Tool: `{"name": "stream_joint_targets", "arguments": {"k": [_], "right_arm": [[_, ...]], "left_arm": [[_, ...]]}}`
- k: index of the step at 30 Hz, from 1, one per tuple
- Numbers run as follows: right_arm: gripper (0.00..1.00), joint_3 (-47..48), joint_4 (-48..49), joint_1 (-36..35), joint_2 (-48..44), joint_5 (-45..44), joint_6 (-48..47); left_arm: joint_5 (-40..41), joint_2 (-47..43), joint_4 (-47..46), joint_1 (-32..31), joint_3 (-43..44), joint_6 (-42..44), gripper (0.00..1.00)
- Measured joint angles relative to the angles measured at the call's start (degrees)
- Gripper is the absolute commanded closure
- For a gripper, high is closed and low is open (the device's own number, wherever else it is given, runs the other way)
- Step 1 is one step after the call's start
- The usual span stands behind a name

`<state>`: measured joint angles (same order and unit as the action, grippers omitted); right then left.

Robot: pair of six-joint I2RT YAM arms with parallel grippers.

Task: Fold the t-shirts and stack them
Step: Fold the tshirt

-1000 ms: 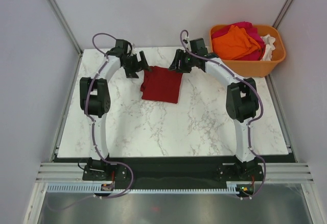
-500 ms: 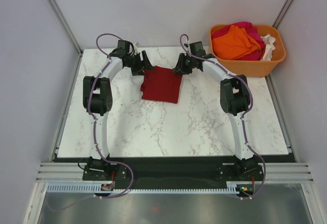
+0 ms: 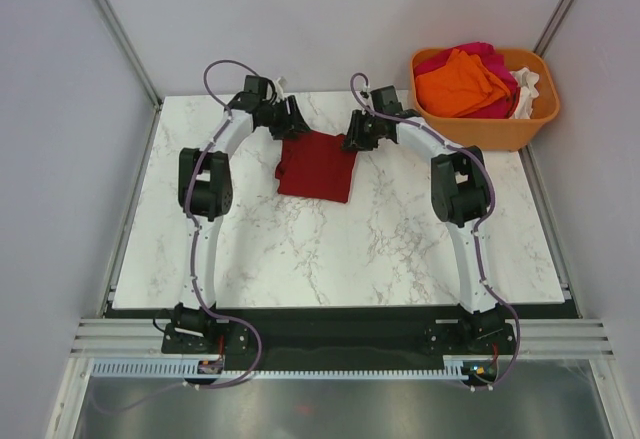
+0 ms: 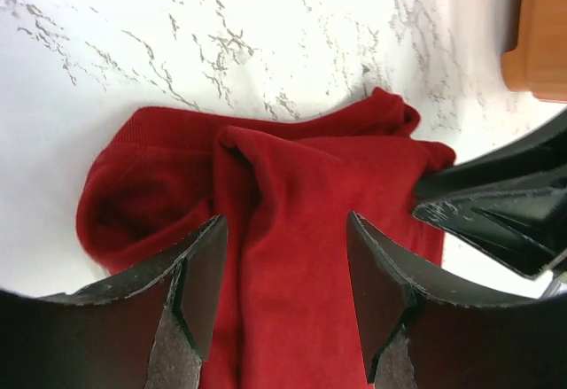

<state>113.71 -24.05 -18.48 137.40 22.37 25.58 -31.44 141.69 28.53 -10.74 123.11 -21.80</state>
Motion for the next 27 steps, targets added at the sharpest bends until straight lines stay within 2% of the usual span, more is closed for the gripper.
{"name": "stream_joint_targets", "arguments": {"k": [4,5,7,8,17,27], "right_arm": [[0.63,-1.5,-0.1,0.5,-1.1,0.0,-0.4],[0.63,-1.8,0.0,0.7,-1.4,0.0,-0.4],[0.63,-2.3,0.0,1.1,-2.1,0.0,-0.5],[0.63,-2.6,0.0,1.3,-2.5,0.0,-0.5],[0.63,-4.1,0.4,1.9,-4.3,0.0,-0.5],[0.63,-4.1,1.4,1.8,-4.3,0.6,0.3]], "left_arm": [[1.1,2.1,0.0,-0.5,1.4,0.0,0.43],[1.2,2.6,0.1,-0.6,1.7,0.0,0.6],[1.0,3.7,0.1,-0.8,2.9,-0.1,0.79],[0.9,4.1,0.0,-0.9,3.5,-0.2,0.97],[1.3,4.6,-0.4,-1.6,3.7,0.0,0.98],[4.0,-3.7,-0.2,-0.5,-0.9,0.0,0.98]]}}
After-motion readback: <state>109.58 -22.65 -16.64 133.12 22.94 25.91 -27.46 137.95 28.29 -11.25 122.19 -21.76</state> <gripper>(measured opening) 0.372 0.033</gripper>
